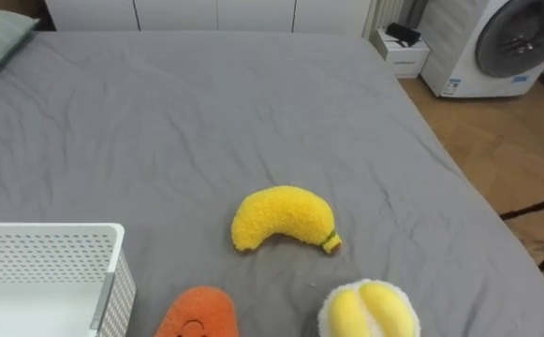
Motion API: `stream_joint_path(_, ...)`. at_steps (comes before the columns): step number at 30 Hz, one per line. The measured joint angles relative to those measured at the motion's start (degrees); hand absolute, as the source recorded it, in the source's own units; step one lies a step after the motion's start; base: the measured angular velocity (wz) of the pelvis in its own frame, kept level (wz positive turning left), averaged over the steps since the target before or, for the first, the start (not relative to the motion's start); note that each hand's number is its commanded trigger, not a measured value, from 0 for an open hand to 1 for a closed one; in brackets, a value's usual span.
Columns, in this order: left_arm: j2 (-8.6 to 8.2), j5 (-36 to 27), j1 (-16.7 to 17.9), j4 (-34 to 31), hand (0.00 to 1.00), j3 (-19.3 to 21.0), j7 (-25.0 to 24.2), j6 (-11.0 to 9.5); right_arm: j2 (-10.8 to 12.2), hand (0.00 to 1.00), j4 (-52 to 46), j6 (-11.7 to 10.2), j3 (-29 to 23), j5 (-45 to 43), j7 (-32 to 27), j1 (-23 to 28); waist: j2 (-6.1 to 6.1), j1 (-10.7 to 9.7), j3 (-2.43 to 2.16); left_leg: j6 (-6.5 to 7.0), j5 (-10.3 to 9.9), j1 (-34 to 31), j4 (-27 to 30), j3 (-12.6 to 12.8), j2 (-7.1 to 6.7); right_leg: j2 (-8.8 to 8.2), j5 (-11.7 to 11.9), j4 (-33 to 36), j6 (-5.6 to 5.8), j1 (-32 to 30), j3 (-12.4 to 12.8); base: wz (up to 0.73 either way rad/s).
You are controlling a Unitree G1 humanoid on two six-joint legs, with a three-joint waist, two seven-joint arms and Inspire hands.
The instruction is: Collect toys from the bed
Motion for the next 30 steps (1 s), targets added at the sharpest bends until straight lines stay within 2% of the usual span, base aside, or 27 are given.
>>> stream_joint_path(3, 0.62, 0.38, 0.84, 0.0, 0.0, 0.74, 0.06, -1.07, -1.6, 0.0, -3.91, -0.75, -2.29, 1.37, -3.66, -0.86, -0.13, -0.49, 0.02, 0.01, 0.0, -0.24, 0.06, 0.19, 0.0, -0.04, 0.25, 0.02, 0.02, -0.33, 0.1, -0.08)
stream_joint_path(5, 1.04, 0.35, 0.88, 0.0, 0.0, 1.55, 0.06, -1.85, -2.47, 0.0, -7.88, -2.22, -3.82, 2.76, -5.81, -1.34, -0.1, -0.53, 0.03, 0.03, 0.0, -0.82, 0.16, 0.39, 0.0, -0.04, 0.51, 0.0, 0.08, -0.99, 0.16, -0.09)
stream_joint_path(6, 1.31, 0.35, 0.87, 0.0, 0.0, 1.87, 0.06, -2.2, -3.06, 0.0, -9.64, -3.73, -5.19, 3.69, -7.28, -2.23, -0.15, -0.73, 0.05, 0.05, 0.01, -1.17, 0.2, 0.42, -0.02, -0.06, 0.66, -0.08, 0.1, -1.3, 0.11, -0.03)
stream_joint_path(9, 1.87, 0.35, 1.02, 0.0, 0.0, 2.2, 0.06, -2.84, -3.74, 0.0, -16.18, -5.35, -7.16, 4.31, -10.91, -3.48, -0.55, -0.75, -0.03, 0.04, 0.03, -1.25, 0.22, 0.49, -0.07, -0.05, 0.66, 0.16, 0.14, -1.79, -0.12, 0.0)
stream_joint_path(12, 1.91, 0.41, 1.97, -1.2, 0.0, 2.07, 0.11, -3.35, -3.55, 0.0, -25.94, -6.0, -7.09, 4.21, -13.19, -3.51, -1.1, -0.77, 0.16, -0.06, 0.07, -1.59, 0.13, 1.07, -0.12, 0.05, 0.69, 0.23, 0.11, -2.31, 0.01, 0.0)
stream_joint_path(13, 1.84, 0.46, 2.31, -2.03, 0.0, 2.09, 0.12, -3.42, -3.5, 0.0, -30.93, -6.29, -7.06, 4.19, -13.86, -3.41, -1.05, -0.72, 0.56, -0.07, 0.07, -1.65, 0.09, 1.15, -0.08, 0.13, 0.73, 0.08, 0.05, -2.37, 0.02, -0.04)
stream_joint_path(14, 1.88, 0.45, 2.3, -2.03, 0.0, 2.09, 0.13, -3.47, -3.52, 0.0, -33.04, -6.65, -7.06, 4.13, -14.18, -3.53, -1.13, -0.69, 0.62, -0.07, 0.07, -1.66, 0.07, 1.22, -0.07, 0.12, 0.74, 0.09, 0.03, -2.45, -0.02, 0.0)
stream_joint_path(16, 1.94, 0.3, 2.13, -1.92, 0.0, 1.53, 0.72, -3.84, -3.51, 0.0, -39.44, -8.77, -6.12, 4.02, -14.87, -4.25, -0.94, -0.67, 0.62, -0.11, 0.09, -2.03, 0.06, 1.25, -0.06, 0.22, 0.79, -0.02, -0.02, -2.8, -0.03, 0.0)
stream_joint_path(19, 1.87, 0.42, 2.26, -1.91, 0.0, 0.99, 0.97, -4.71, -3.17, 0.0, -47.67, -9.38, -3.84, -0.53, -14.8, -2.93, -0.89, -0.18, 0.56, -0.12, 0.09, -2.19, 0.0, 1.24, -0.06, 0.44, 0.79, -0.14, -0.02, -2.93, 0.2, 0.0)
stream_joint_path(21, 1.82, 0.48, 2.21, -1.69, 0.0, 0.9, 0.99, -5.04, -3.09, 0.0, -51.76, -9.92, -3.06, -2.62, -14.86, -2.89, -0.56, -0.01, 0.75, -0.12, 0.09, -2.31, 0.0, 1.26, -0.08, 0.46, 0.83, -0.12, -0.02, -3.07, 0.32, -0.02)
stream_joint_path(24, 1.86, 0.02, 1.97, -0.41, 0.0, 0.1, 1.31, -5.54, -3.1, 0.0, -55.81, -11.29, -1.58, -4.43, -15.17, -3.12, 0.02, 0.54, 0.48, -0.12, 0.09, -2.31, 0.0, 1.23, -0.07, 0.47, 0.83, -0.13, -0.03, -3.04, 0.19, 0.0)
stream_joint_path(27, 1.8, -0.01, 2.05, -0.35, 0.0, -3.02, 1.32, -5.68, -3.13, 0.0, -58.5, -11.7, 1.21, -4.65, -14.43, -3.19, 0.49, 0.95, 0.07, -0.11, 0.1, -2.33, 0.1, 1.16, -0.06, 0.11, 0.84, -0.07, -0.03, -2.95, -0.15, 0.0)
stream_joint_path(30, 1.61, 0.01, 2.33, -0.36, 0.0, -4.5, 1.12, -5.76, -3.13, 0.0, -61.25, -11.7, 4.17, -4.8, -12.25, -3.19, 1.3, 1.03, -0.1, -0.11, 0.1, -2.33, 0.19, 1.15, -0.06, 0.06, 0.85, 0.0, -0.03, -2.93, -0.06, 0.0)
